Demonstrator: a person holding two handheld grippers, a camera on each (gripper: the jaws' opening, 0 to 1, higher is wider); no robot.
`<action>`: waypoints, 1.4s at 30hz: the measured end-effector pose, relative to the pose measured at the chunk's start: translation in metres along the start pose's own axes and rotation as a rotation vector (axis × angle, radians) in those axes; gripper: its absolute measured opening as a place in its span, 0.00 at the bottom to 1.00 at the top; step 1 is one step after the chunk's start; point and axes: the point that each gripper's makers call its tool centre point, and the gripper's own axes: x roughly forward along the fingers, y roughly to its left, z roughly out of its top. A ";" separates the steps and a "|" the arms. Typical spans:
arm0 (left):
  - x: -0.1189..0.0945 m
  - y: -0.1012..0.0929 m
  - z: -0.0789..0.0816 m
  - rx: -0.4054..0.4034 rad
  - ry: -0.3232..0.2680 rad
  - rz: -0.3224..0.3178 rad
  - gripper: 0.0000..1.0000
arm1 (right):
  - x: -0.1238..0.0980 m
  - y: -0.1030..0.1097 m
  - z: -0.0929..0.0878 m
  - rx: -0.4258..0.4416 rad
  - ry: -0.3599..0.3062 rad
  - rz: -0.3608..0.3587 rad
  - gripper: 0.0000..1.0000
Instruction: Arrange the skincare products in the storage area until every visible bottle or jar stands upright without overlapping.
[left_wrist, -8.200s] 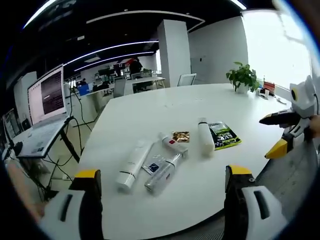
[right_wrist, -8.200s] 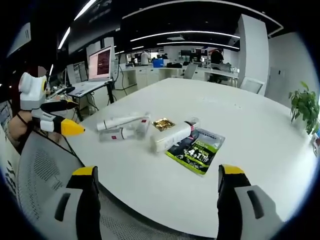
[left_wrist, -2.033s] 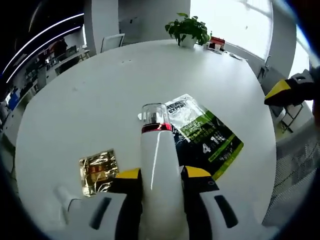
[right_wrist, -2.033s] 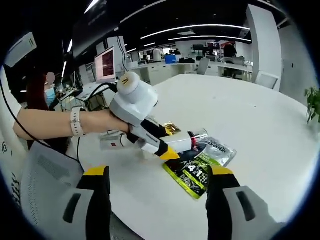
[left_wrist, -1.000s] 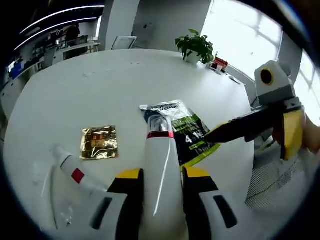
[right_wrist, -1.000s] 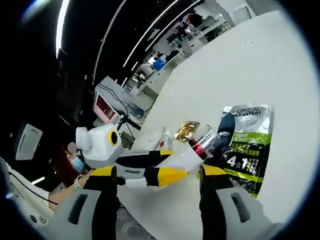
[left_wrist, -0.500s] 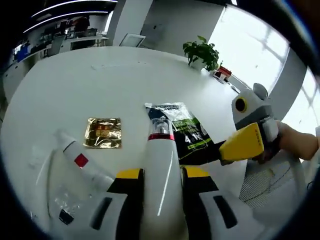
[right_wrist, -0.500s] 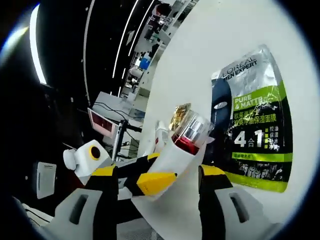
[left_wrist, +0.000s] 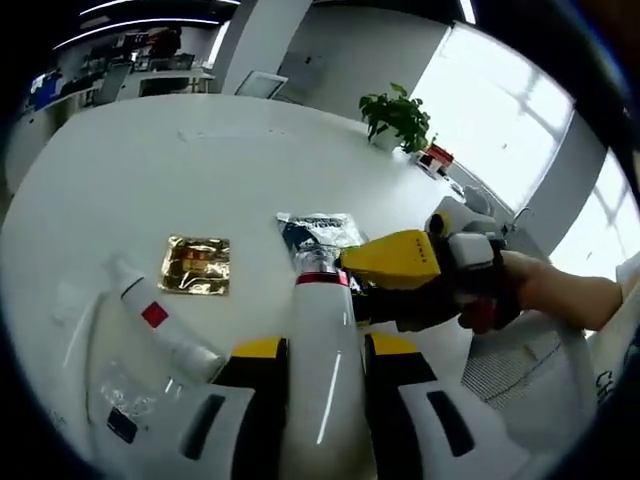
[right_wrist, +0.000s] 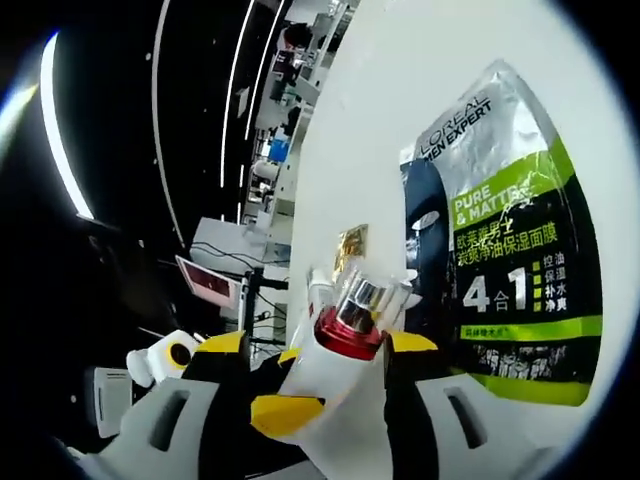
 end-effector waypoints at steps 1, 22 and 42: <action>-0.001 -0.002 0.002 0.000 -0.007 -0.002 0.26 | 0.000 0.001 0.002 -0.001 -0.004 0.002 0.49; -0.008 -0.029 0.013 0.276 -0.050 0.046 0.26 | -0.011 0.022 0.028 0.064 -0.095 0.094 0.30; -0.021 -0.033 0.024 0.367 -0.095 -0.001 0.27 | -0.013 0.080 0.020 -0.532 -0.050 0.116 0.27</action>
